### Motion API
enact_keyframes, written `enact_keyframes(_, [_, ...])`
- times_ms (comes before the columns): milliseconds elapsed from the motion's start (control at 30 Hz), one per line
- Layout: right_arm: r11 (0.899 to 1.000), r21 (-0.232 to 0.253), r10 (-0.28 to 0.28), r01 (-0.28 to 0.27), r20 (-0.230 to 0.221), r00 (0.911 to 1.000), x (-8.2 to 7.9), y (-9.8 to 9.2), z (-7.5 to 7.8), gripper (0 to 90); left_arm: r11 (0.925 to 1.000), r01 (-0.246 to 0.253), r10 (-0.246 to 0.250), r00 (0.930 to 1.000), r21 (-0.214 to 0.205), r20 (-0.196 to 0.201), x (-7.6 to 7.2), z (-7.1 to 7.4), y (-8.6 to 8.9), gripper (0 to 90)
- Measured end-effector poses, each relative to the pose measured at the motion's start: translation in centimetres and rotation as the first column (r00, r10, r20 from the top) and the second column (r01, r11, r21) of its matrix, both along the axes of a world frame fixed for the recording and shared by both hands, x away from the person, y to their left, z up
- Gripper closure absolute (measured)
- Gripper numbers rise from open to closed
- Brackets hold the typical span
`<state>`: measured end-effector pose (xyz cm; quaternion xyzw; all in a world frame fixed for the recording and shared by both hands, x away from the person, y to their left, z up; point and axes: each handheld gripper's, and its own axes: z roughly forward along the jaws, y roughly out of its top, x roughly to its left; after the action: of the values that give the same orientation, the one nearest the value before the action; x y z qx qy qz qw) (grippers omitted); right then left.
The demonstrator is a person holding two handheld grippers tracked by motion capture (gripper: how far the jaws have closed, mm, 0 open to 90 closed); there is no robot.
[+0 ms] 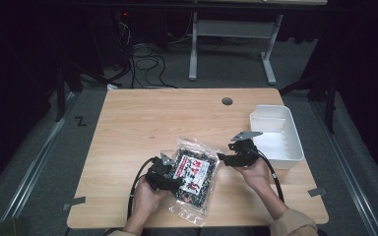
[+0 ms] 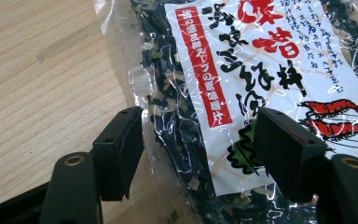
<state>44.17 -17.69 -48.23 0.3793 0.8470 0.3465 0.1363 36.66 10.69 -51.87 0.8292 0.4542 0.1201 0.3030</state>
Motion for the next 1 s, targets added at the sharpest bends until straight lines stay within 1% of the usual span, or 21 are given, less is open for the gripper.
enact_keyframes(200, [1.0, -0.009, -0.027, 0.027, -0.023, 0.9994, 1.0, 0.3, -0.6, 38.5, 1.0, -0.003, 0.003, 1.0, 0.002, 0.004, 0.0, 0.0, 0.0, 33.8])
enact_keyframes(300, [0.999, -0.01, -0.033, 0.032, -0.052, 0.9981, 1.4, 0.5, -1.0, 39.7, 1.0, -0.003, 0.003, 1.0, 0.004, 0.005, 0.1, 0.0, 0.0, 33.8])
enact_keyframes(367, [1.0, -0.001, -0.03, 0.03, -0.072, 0.997, 1.7, 0.4, -1.4, 44.1, 1.0, -0.006, 0.006, 1.0, 0.006, 0.008, 0.1, 0.0, -0.1, 33.8])
enact_keyframes(433, [1.0, 0.004, -0.025, 0.026, -0.078, 0.9966, 1.9, 0.4, -1.6, 49.9, 0.9999, -0.007, 0.007, 0.9999, 0.012, 0.012, 0.1, 0.0, -0.1, 33.9])
enact_keyframes(467, [1.0, 0.004, -0.019, 0.02, -0.08, 0.9966, 1.9, 0.4, -1.6, 52.8, 0.9999, -0.008, 0.008, 0.9999, 0.014, 0.014, 0.0, 0.1, -0.1, 34.0])
enact_keyframes(500, [1.0, 0.01, -0.006, 0.007, -0.088, 0.9961, 1.8, 0.4, -1.6, 57.8, 0.9998, -0.008, 0.008, 0.9998, 0.015, 0.016, 0.0, 0.1, -0.2, 34.1])
enact_keyframes(533, [1.0, 0.01, -0.006, 0.007, -0.088, 0.9961, 1.8, 0.4, -1.6, 57.8, 0.9998, -0.008, 0.008, 0.9998, 0.017, 0.016, 0.0, 0.1, -0.2, 34.1])
enact_keyframes(600, [1.0, 0.018, 0.011, -0.009, -0.092, 0.9957, 1.7, 0.5, -1.5, 61.8, 0.9998, -0.011, 0.011, 0.9998, 0.017, 0.016, 0.1, 0.1, -0.1, 34.2])
enact_keyframes(700, [1.0, 0.003, 0.023, -0.023, -0.088, 0.9959, 1.5, 0.5, -1.4, 66.2, 0.9996, -0.015, 0.014, 0.9997, 0.023, 0.019, 0.1, 0.1, -0.1, 34.2])
enact_keyframes(767, [0.999, 0.004, 0.035, -0.035, -0.085, 0.9958, 1.4, 0.4, -1.3, 69.2, 0.9994, -0.021, 0.02, 0.9995, 0.027, 0.023, 0.1, 0.1, -0.1, 34.3])
enact_keyframes(833, [0.999, 0.009, 0.04, -0.04, -0.097, 0.9945, 1.2, 0.3, -1.2, 70.6, 0.9992, -0.028, 0.028, 0.9993, 0.028, 0.027, 0.2, 0.1, -0.1, 34.5])
enact_keyframes(900, [0.998, 0.008, 0.057, -0.057, -0.096, 0.9937, 1.0, 0.1, -1.2, 70.8, 0.9989, -0.038, 0.037, 0.9989, 0.027, 0.028, 0.2, 0.1, 0.0, 34.6])
enact_keyframes(1000, [0.998, -0.01, 0.066, -0.067, -0.102, 0.9926, 0.7, 0.0, -1.1, 68.1, 0.9988, -0.045, 0.045, 0.9987, 0.018, 0.024, 0.4, 0.0, 0.1, 34.9])
